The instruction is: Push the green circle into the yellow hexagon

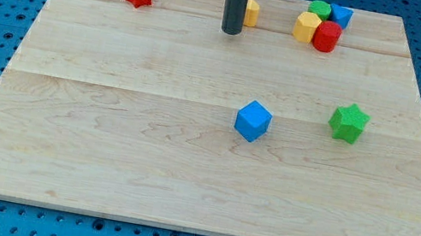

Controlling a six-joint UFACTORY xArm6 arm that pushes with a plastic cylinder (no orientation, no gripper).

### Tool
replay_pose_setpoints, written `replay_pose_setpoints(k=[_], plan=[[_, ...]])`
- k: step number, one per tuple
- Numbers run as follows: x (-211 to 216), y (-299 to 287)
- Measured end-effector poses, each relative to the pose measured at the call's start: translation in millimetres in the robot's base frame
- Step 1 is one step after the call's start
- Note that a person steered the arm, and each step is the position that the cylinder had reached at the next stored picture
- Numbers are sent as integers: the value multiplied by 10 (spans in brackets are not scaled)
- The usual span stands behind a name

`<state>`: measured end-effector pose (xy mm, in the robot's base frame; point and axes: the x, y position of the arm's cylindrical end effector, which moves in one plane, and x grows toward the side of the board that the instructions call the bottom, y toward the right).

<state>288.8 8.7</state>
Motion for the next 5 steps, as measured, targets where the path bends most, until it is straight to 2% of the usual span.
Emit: replay_pose_setpoints(k=[1, 2, 4, 5], plan=[[116, 362], [458, 837], [36, 2291], [-879, 2156]])
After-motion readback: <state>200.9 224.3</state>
